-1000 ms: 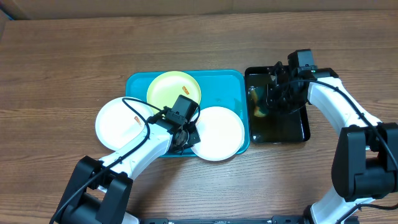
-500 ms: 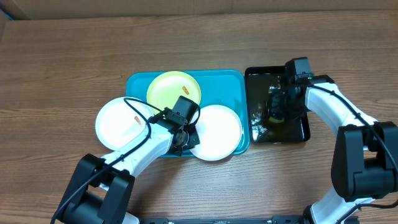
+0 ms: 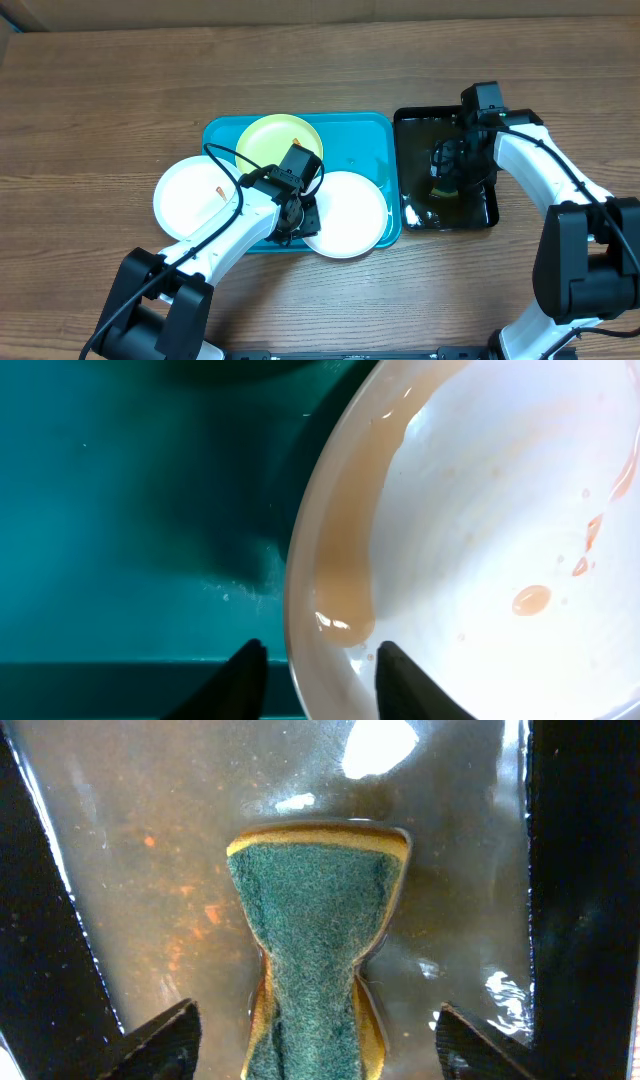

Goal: Clean dirty plates on tray and stack at the side
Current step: 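Return the sponge to the black tray water with the right gripper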

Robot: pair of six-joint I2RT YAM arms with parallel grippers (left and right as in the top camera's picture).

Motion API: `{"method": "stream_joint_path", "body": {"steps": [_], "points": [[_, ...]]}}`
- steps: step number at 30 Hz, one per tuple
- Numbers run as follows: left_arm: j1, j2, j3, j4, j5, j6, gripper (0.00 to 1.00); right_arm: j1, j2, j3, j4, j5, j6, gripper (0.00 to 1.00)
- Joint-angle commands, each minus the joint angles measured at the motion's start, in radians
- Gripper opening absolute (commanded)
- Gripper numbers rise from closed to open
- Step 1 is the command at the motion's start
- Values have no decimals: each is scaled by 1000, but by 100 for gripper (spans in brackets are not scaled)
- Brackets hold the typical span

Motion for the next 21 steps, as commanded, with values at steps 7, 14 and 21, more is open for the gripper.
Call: {"method": "stream_joint_path", "body": {"steps": [7,14,21], "points": [[-8,14,16,-28,-3,14,49,-12,-3,21,-14,20,1,100],[-30,14,16,6,-4,3,47,-12,-3,21,-14,20,1,100],[-71,14,16,20,-50,4,45,-12,-3,21,-14,20,0,100]]}}
